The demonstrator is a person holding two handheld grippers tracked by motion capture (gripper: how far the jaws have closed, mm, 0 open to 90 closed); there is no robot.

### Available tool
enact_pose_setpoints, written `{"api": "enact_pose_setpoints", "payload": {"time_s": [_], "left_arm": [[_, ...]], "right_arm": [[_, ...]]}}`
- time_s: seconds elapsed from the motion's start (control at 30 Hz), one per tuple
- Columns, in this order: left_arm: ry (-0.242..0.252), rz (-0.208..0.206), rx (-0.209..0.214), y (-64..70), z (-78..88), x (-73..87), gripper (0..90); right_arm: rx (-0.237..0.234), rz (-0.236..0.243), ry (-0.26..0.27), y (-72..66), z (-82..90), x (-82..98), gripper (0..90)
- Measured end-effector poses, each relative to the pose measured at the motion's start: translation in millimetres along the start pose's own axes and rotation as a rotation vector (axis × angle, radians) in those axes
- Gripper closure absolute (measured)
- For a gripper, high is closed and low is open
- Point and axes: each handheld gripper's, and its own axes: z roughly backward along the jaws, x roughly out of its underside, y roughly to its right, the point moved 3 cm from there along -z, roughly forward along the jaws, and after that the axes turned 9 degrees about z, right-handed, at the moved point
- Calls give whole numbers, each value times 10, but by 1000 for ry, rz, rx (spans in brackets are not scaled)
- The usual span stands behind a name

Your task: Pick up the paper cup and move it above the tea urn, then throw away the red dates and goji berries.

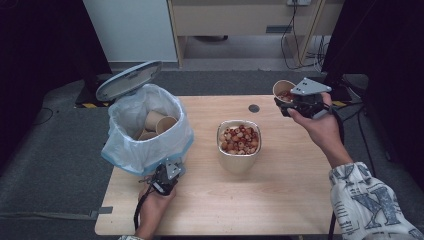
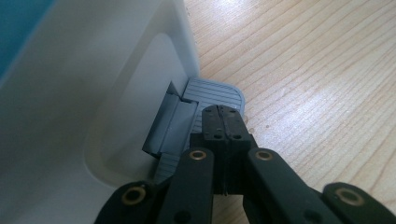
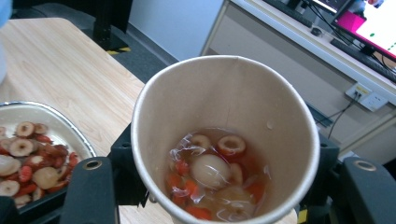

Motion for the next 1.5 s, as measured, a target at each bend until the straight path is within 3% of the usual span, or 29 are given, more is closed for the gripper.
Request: {"api": "enact_pose_setpoints", "payload": {"time_s": [0.47,0.63,0.8,1.17,1.4,1.5], "left_arm": [[1,0,1,-1,0,0,898],[0,0,0,0,0,0,898],[0,0,0,0,0,0,898],[0,-2,-1,1,0,0,898],[0,-1,0,1,0,0,898],[0,-2,0,0,0,0,898]], "right_arm": [[8,10,11,19,22,-77,349],[-14,40,15,-32,21,-126,349],[13,53,11,14,58,-168,349],[27,183,0,-85,37,-258,349],[32,206,4,-103,32,-318,349],[36,250,6,-130,33,-379,349]]}}
